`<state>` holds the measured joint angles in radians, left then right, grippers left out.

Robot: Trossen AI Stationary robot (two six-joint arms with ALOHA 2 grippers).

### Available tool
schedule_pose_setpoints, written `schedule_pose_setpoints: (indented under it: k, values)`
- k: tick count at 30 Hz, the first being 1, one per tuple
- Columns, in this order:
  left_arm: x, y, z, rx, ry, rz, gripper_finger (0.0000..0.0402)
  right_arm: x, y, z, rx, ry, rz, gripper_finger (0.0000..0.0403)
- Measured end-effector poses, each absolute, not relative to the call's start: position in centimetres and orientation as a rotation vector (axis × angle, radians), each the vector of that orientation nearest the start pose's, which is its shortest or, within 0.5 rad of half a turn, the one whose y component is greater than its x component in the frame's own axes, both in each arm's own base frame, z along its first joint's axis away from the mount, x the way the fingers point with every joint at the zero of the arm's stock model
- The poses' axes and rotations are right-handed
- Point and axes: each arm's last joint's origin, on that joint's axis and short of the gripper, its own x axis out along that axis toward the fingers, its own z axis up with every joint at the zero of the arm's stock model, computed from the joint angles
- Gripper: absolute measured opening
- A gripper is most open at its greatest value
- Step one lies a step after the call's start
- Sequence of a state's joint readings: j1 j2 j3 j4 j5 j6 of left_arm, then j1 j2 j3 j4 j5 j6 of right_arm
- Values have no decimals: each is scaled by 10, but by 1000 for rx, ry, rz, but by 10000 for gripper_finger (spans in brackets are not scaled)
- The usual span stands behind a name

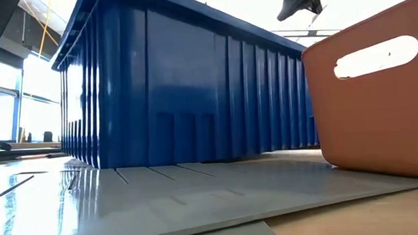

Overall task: Sort blocks
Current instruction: Put the purple block into the orange bin

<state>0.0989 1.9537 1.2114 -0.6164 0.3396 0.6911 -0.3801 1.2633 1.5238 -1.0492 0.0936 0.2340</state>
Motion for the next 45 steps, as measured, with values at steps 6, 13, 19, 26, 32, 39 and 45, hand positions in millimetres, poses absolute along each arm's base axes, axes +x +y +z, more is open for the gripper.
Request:
schedule_pose_setpoints:
  k: [6, 13, 19, 26, 32, 39, 45]
  values:
    - [359, 38, 141, 334, 1198, -518, 202, 212, -88, 408, 343, 731, -543, 19]
    - [355, 59, 152, 333, 1226, -333, 202, 212, -88, 408, 356, 726, -550, 19]
    - [347, 81, 163, 286, 1232, -217, 202, 213, -88, 409, 357, 710, -552, 19]
    - [341, 95, 177, 278, 1150, -261, 202, 214, -89, 411, 369, 679, -561, 19]
    - [342, 90, 165, 455, 1161, -453, 202, 215, -89, 412, 402, 657, -578, 19]
    - [349, 91, 144, 435, 1187, -479, 202, 215, -89, 411, 457, 641, -596, 19]
    - [354, 92, 140, 396, 1157, -435, 183, 215, -89, 412, 489, 632, -604, 19]
